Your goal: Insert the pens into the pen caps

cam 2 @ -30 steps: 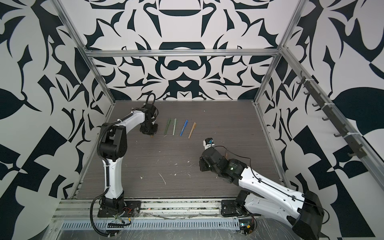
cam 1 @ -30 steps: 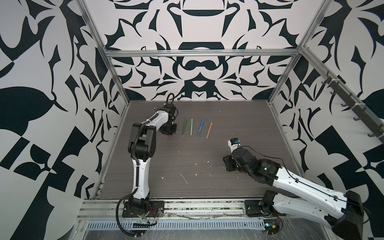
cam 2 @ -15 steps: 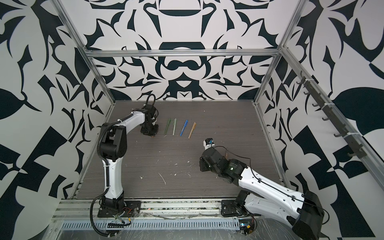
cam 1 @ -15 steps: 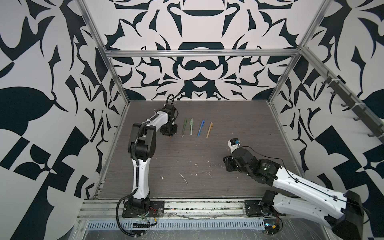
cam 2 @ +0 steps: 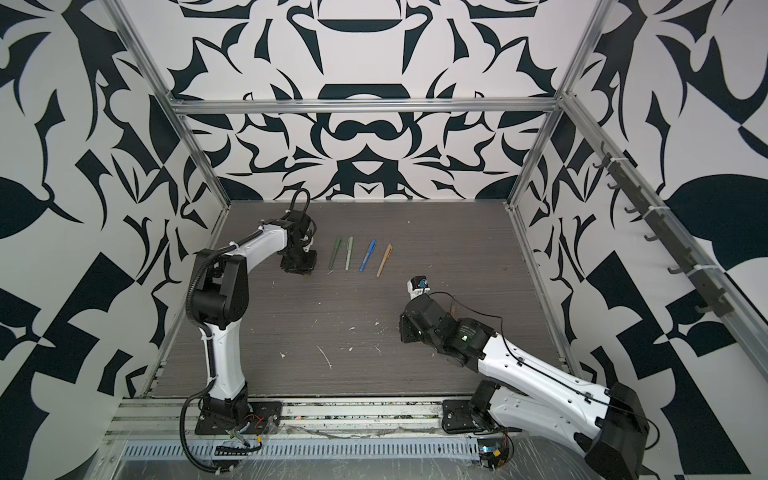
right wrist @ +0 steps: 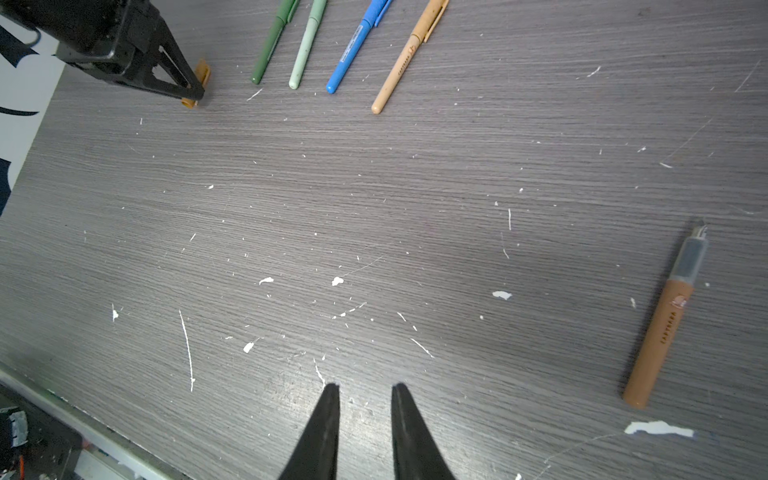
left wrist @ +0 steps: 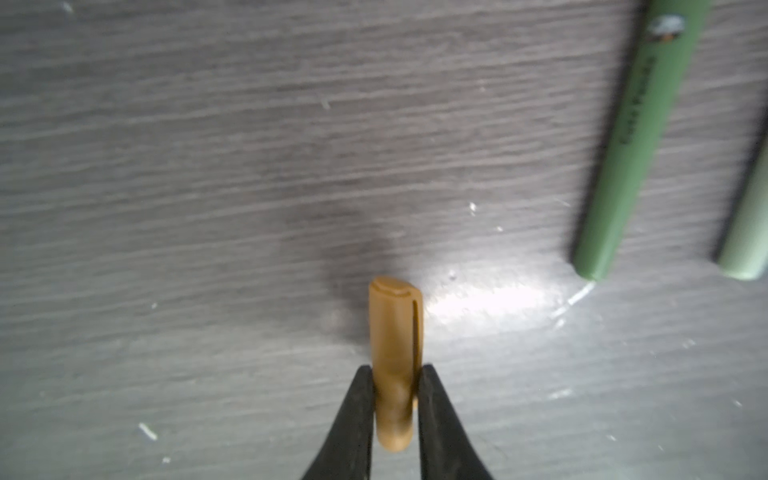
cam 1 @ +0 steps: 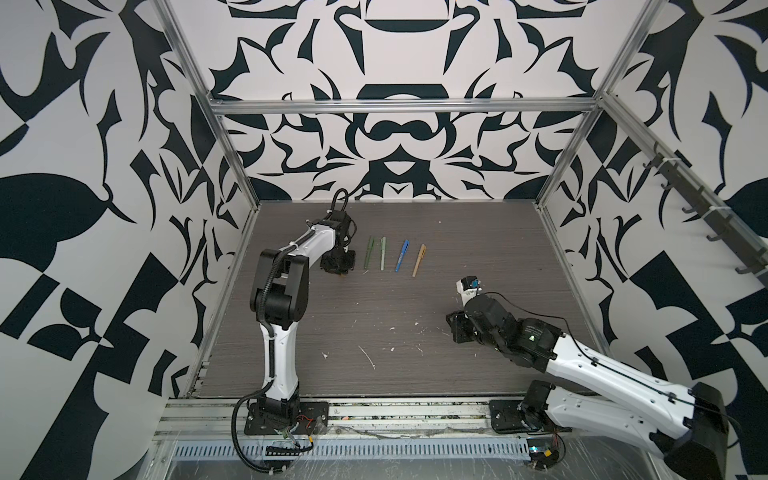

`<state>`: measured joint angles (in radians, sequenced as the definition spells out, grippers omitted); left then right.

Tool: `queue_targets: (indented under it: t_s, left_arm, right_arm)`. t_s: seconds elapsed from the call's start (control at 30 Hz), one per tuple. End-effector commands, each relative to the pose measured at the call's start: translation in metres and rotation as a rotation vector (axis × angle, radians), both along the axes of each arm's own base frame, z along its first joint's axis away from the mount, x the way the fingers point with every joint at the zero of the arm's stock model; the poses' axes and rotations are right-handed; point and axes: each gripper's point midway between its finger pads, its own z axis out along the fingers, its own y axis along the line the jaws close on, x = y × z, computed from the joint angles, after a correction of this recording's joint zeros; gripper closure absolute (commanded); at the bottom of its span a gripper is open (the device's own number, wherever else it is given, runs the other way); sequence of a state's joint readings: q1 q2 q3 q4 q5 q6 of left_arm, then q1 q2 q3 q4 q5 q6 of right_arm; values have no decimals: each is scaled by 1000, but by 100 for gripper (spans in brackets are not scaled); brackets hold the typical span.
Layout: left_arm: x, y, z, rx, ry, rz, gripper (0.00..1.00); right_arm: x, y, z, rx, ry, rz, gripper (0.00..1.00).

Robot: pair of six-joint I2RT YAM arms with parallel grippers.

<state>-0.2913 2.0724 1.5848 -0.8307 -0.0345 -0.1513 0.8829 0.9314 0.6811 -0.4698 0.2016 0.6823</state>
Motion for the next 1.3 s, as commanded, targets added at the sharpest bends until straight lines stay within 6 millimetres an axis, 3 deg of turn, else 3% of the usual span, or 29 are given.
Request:
queue_targets:
  t_s: [0.0, 0.1, 0.2, 0.37, 0.57, 0.77, 0.93, 1.13, 1.27]
  left_arm:
    - [-22, -16, 16, -38, 10, -10, 78]
    - [-40, -32, 18, -26, 3, -32, 77]
    - [-63, -65, 16, -47, -12, -87, 77]
    - [-101, -130, 16, -116, -21, -172, 78]
    - [-116, -192, 10, -175, -20, -251, 76]
    - [-119, -219, -8, -176, 5, -284, 76]
    - [-123, -226, -14, -176, 10, -288, 76]
    - [-123, -223, 9, -193, -38, -308, 74]
    - [-122, -221, 49, -248, -135, -332, 73]
  right_arm:
    - [3, -1, 16, 38, -33, -22, 74]
    - [5, -8, 18, 16, -46, -42, 74]
    - [9, -21, 19, -16, -61, -89, 74]
    - [18, -62, 14, -106, -22, -221, 74]
    - [36, -113, -3, -158, 94, -352, 74]
    - [47, -132, -39, -135, 228, -396, 70]
    - [53, -137, -55, -128, 259, -421, 64]
    - [53, -148, -65, -201, 288, -423, 58]
    - [62, -149, -71, -193, 322, -439, 59]
